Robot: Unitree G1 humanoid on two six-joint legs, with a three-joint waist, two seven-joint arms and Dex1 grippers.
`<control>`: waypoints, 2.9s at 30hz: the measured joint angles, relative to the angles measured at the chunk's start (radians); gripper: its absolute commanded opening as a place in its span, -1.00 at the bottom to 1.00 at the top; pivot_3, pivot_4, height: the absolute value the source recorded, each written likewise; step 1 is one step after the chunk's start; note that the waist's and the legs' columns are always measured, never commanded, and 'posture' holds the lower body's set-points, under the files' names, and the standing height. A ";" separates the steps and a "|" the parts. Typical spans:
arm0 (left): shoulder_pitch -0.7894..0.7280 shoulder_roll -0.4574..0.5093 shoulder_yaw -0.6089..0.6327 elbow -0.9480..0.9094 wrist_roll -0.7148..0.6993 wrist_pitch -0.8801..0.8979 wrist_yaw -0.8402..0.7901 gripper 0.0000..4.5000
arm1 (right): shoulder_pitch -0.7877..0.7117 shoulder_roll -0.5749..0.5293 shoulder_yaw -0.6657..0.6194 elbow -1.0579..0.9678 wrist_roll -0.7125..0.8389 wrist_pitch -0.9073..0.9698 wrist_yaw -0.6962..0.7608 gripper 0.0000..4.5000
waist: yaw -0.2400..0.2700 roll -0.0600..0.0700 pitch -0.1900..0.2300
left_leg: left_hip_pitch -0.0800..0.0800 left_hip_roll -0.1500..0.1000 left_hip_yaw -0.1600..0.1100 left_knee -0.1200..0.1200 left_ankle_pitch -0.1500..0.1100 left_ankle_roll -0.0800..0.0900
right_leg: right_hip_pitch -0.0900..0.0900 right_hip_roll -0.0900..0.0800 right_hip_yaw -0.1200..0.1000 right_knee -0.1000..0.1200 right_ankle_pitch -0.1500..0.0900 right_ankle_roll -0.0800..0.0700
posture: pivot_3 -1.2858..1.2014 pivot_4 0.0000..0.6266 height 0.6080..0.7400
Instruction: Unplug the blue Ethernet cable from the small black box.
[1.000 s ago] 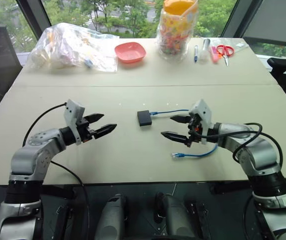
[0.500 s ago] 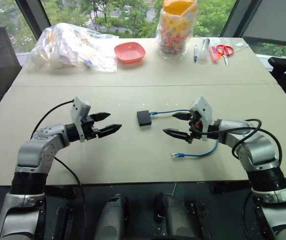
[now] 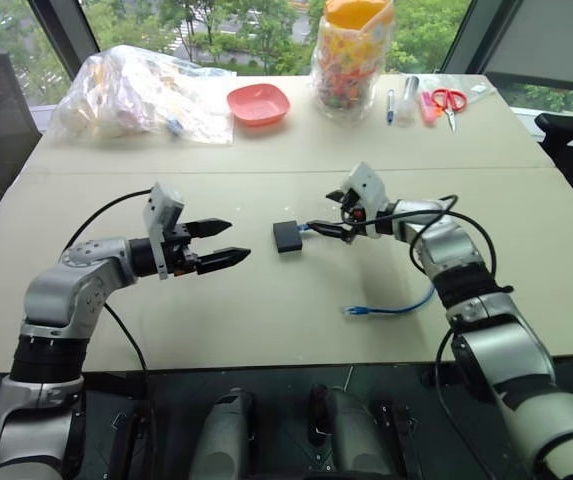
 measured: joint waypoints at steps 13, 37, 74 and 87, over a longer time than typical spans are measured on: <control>0.100 -0.018 0.049 -0.062 0.000 -0.002 0.083 1.00 | -0.182 0.132 -0.010 0.415 -0.128 -0.205 0.054 -0.36 | -0.028 0.000 0.000 | 0.012 0.002 0.000 -0.001 0.000 -0.001 | 0.007 0.001 0.002 0.004 -0.001 -0.003 | 0.03 -0.52 1.00; -0.647 -0.176 0.073 0.976 0.047 -0.132 -0.228 1.00 | -0.124 -0.077 0.100 0.049 -0.508 -0.798 -0.557 -0.99 | -0.028 0.000 0.000 | 0.006 -0.001 0.004 -0.002 0.001 -0.001 | 0.003 0.001 0.002 0.002 -0.001 0.002 | 0.03 -0.52 1.00; -0.783 -0.261 0.223 1.275 0.189 -0.219 -0.311 -0.79 | 0.345 0.013 -0.195 -0.741 0.091 -0.014 -0.349 0.35 | -0.016 -0.001 0.000 | 0.005 0.000 -0.002 0.000 0.001 -0.001 | 0.004 0.000 0.001 0.004 0.001 -0.001 | 0.03 -0.52 1.00; -0.689 -0.352 0.295 1.087 0.081 0.023 -0.293 -0.79 | 0.428 0.332 -0.410 -1.002 0.768 0.548 -0.583 0.35 | -0.017 -0.001 0.000 | 0.010 0.003 -0.002 0.000 0.001 -0.001 | 0.008 0.000 0.002 0.004 0.001 0.000 | 0.03 -0.52 1.00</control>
